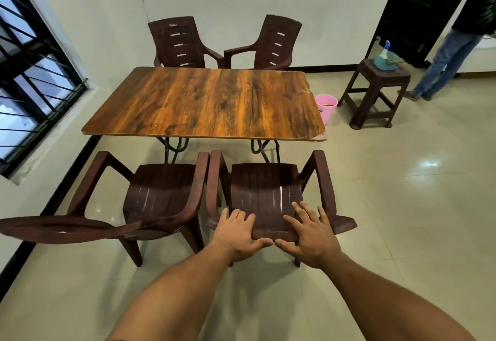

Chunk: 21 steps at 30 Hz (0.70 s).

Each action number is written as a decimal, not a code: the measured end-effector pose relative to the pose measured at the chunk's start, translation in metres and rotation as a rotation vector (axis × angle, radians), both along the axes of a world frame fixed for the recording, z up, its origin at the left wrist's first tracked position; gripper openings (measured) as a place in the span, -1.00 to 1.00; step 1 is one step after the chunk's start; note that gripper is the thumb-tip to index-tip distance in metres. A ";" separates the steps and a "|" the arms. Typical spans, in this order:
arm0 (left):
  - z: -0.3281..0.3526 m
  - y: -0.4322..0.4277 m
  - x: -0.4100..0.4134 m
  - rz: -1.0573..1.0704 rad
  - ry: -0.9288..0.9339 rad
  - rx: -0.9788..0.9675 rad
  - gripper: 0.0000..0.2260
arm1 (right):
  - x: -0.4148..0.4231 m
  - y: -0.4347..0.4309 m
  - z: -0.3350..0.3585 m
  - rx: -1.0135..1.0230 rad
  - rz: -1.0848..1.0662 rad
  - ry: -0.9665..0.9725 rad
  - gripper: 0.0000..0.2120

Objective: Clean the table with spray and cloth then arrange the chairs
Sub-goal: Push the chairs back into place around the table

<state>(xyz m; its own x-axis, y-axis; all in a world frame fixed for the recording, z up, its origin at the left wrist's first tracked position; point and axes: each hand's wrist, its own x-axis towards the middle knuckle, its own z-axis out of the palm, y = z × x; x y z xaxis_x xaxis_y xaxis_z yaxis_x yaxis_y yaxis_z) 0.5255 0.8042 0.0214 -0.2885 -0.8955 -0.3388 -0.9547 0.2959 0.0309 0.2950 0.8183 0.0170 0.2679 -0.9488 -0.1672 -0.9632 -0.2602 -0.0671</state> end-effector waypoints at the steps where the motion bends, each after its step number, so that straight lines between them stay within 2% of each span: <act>1: 0.000 0.000 -0.002 -0.002 0.003 -0.002 -0.05 | -0.002 0.001 0.001 0.002 -0.001 -0.006 -0.13; 14: 0.002 0.006 0.011 0.010 0.072 -0.030 -0.16 | 0.007 0.003 0.009 0.023 0.027 -0.042 -0.17; 18: 0.005 0.004 0.035 0.047 0.115 -0.060 -0.18 | 0.044 -0.006 0.012 0.027 0.130 -0.113 -0.19; 21: 0.009 0.002 0.063 0.038 0.148 -0.159 -0.28 | 0.085 -0.010 0.018 0.075 0.157 -0.160 -0.31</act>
